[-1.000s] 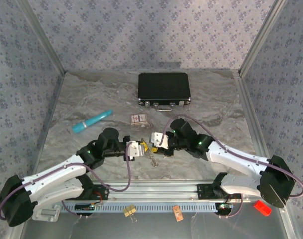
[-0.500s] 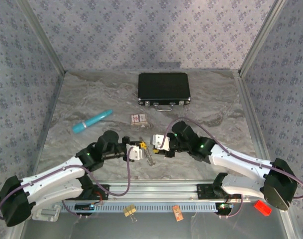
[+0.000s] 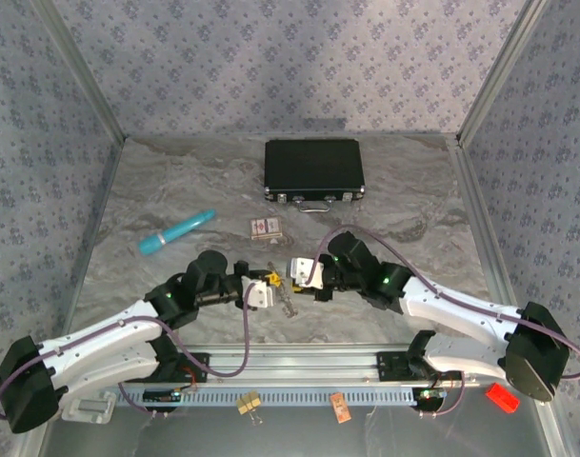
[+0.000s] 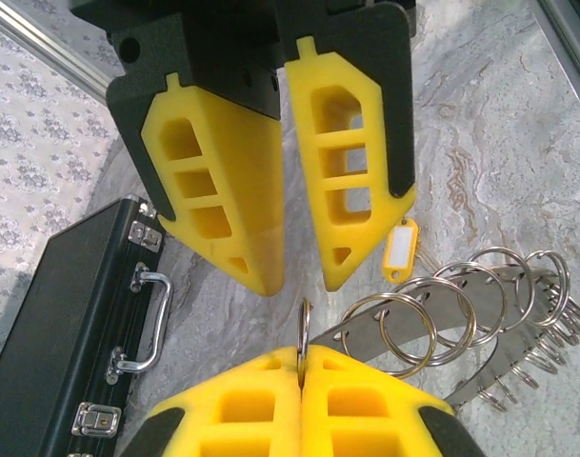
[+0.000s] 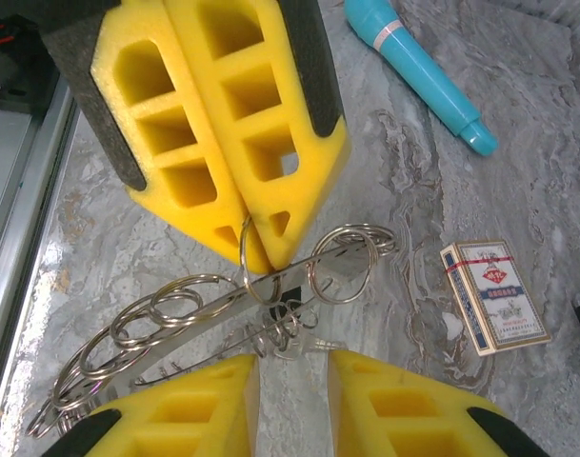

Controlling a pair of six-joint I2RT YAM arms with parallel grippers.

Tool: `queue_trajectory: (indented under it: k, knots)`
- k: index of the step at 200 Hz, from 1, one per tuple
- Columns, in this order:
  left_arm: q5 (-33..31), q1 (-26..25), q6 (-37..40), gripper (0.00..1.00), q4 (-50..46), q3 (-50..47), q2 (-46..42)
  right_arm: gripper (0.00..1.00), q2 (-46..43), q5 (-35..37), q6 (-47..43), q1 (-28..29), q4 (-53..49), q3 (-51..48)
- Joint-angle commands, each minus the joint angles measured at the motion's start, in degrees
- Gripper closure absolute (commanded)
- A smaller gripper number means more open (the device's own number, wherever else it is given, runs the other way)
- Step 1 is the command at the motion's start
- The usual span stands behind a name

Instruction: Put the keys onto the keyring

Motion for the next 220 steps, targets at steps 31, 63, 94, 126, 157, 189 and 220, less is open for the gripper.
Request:
queue_trajectory:
  k: [31, 63, 94, 126, 157, 189, 220]
  knots:
    - [0.8, -0.4, -1.4, 1.00, 1.3, 0.3, -0.6, 0.78, 1.6, -2.2, -0.1, 1.0, 3.2, 1.8]
    - [1.3, -0.5, -2.3, 1.00, 1.0, 0.3, -0.3, 0.84, 2.7, -2.4, 0.0, 1.5, 3.8, 2.4]
    - [-0.3, -0.4, -4.7, 1.00, 1.0, 0.3, 0.4, 0.82, 2.9, 1.4, 1.2, 1.5, 3.4, 2.4]
    - [-3.7, -0.3, -12.6, 1.00, 0.5, 0.3, 0.2, 0.76, -0.1, 14.3, 11.6, 0.4, -1.3, 0.9]
    - [-5.3, -0.2, -18.5, 1.00, -1.0, 0.6, 0.4, 0.71, -3.3, 29.7, 43.0, -0.1, -11.8, 0.8]
    - [-5.8, 0.4, -21.5, 1.00, -1.3, 1.1, 0.9, 0.77, 1.9, 32.6, 76.1, -2.8, -36.9, 6.6]
    - [-5.1, 1.1, -22.0, 1.00, -0.6, 1.2, 1.7, 0.71, 5.4, 26.7, 90.1, -4.3, -39.7, 6.1]
